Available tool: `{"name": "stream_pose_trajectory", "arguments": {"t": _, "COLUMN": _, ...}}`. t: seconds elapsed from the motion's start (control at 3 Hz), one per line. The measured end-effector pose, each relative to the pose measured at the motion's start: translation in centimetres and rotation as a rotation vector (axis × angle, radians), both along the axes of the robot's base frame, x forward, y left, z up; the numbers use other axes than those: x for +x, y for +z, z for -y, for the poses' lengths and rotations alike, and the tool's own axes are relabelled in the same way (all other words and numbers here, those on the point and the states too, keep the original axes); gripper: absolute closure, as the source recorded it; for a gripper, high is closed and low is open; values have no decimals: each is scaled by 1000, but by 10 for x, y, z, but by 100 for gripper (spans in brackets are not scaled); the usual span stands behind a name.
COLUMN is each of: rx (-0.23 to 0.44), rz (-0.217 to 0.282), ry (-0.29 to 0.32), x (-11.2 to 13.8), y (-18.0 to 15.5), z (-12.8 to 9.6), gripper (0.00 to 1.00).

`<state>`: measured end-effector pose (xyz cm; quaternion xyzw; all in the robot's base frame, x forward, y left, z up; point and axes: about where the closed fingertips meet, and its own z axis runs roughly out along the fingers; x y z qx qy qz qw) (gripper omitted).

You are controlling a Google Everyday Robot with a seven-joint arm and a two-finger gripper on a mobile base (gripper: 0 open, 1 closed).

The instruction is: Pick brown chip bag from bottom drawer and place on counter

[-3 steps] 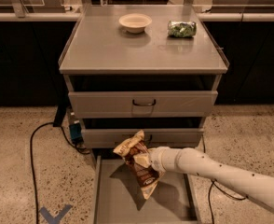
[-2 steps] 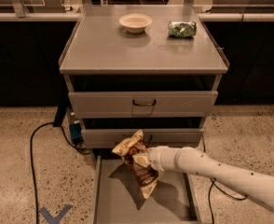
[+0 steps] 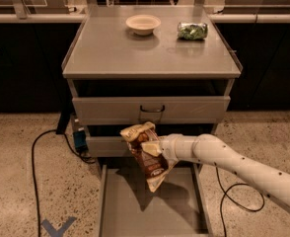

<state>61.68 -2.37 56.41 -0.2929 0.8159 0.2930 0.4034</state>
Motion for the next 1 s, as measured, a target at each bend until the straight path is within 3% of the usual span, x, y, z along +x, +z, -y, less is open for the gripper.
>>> {"name": "stream_pose_trajectory", "arguments": {"t": 0.33, "rx": 95, "rz": 28, "ry": 42, "x": 7, "y": 67, "z": 2, "gripper": 100}}
{"name": "stream_pose_trajectory", "arguments": {"t": 1.0, "rx": 259, "rz": 76, "ry": 204, "x": -21, "y": 192, "z": -4, "gripper": 100}}
